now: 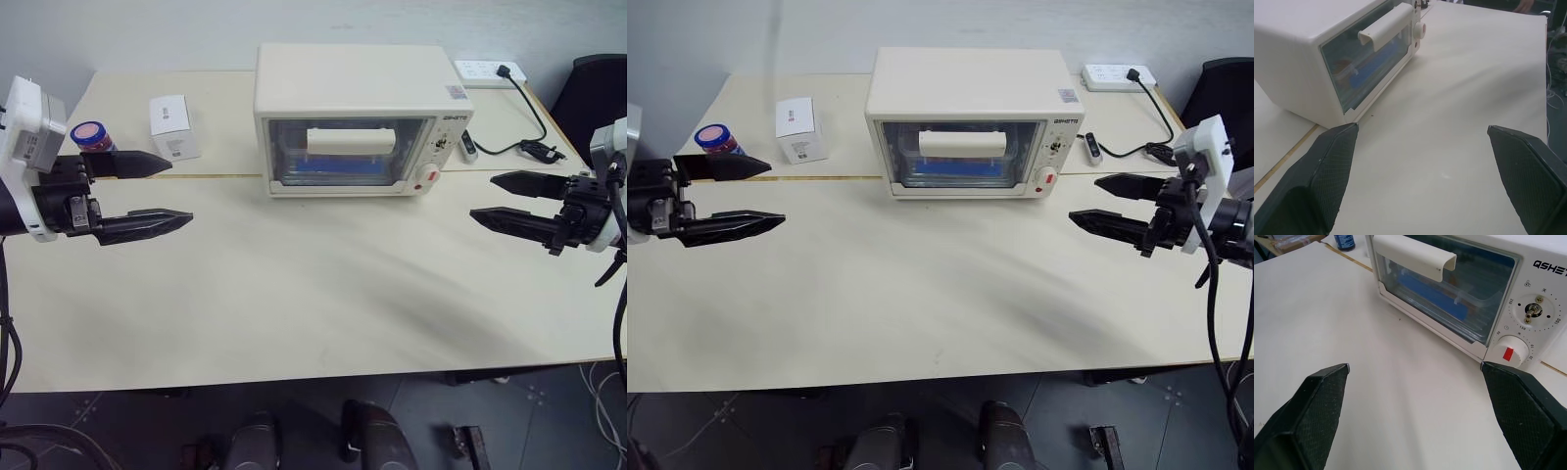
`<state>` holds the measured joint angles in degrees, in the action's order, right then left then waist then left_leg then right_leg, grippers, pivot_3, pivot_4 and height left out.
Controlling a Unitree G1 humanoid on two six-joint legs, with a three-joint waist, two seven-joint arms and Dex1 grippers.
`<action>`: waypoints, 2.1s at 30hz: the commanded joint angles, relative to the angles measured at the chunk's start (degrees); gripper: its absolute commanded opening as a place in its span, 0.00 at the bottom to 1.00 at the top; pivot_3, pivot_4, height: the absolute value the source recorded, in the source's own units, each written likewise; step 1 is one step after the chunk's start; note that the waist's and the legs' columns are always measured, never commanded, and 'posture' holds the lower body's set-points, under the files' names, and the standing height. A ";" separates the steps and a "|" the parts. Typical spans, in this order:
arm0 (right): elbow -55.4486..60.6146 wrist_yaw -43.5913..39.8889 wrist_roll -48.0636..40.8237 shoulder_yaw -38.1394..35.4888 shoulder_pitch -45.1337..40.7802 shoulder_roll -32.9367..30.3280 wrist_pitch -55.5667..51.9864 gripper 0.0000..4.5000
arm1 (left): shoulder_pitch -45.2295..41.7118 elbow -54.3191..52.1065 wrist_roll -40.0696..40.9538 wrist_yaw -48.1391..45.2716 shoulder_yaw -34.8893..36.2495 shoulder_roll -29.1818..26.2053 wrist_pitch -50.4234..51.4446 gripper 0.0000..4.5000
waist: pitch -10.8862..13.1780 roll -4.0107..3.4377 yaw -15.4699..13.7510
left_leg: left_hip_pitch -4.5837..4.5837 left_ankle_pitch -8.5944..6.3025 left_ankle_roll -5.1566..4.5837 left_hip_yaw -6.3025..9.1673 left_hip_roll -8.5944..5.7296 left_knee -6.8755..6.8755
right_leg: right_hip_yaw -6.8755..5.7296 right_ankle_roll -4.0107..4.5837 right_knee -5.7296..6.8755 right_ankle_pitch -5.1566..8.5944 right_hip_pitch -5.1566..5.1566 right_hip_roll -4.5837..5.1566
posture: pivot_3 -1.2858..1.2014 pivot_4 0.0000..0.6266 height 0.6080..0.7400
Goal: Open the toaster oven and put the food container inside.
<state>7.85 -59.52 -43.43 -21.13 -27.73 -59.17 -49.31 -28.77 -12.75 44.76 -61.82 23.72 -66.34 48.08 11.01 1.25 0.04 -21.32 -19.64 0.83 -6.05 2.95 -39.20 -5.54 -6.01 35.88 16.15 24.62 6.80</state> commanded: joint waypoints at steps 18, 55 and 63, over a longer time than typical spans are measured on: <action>1.40 -0.06 -0.94 -2.78 0.06 -1.20 0.82 0.99 | -0.12 -0.47 0.28 -0.20 2.02 -1.35 -0.69 1.00 | 0.00 0.00 0.00 | 0.00 0.00 0.00 -0.01 0.00 0.00 | 0.01 0.00 0.00 0.00 0.00 0.00 | 0.52 0.24 1.00; 1.40 -0.06 -0.94 -2.78 0.06 -1.20 0.83 0.99 | -0.12 -0.47 0.28 -0.20 2.02 -1.35 -0.69 1.00 | 0.00 0.00 0.00 | 0.00 0.00 0.00 -0.01 0.00 0.00 | 0.01 0.00 0.00 0.00 0.00 0.00 | 0.52 0.24 1.00; 1.40 -0.06 -0.94 -2.78 0.06 -1.20 0.83 0.99 | -0.12 -0.47 0.28 -0.20 2.02 -1.35 -0.69 1.00 | 0.00 0.00 0.00 | 0.00 0.00 0.00 -0.01 0.00 0.00 | 0.01 0.00 0.00 0.00 0.00 0.00 | 0.52 0.24 1.00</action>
<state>7.85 -59.52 -43.43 -21.13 -27.73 -59.17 -49.31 -28.77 -12.75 44.76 -61.82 23.72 -66.34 48.08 11.01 1.25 0.04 -21.31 -19.64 0.83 -6.06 2.95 -39.20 -5.53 -6.01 35.89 16.15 24.62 6.79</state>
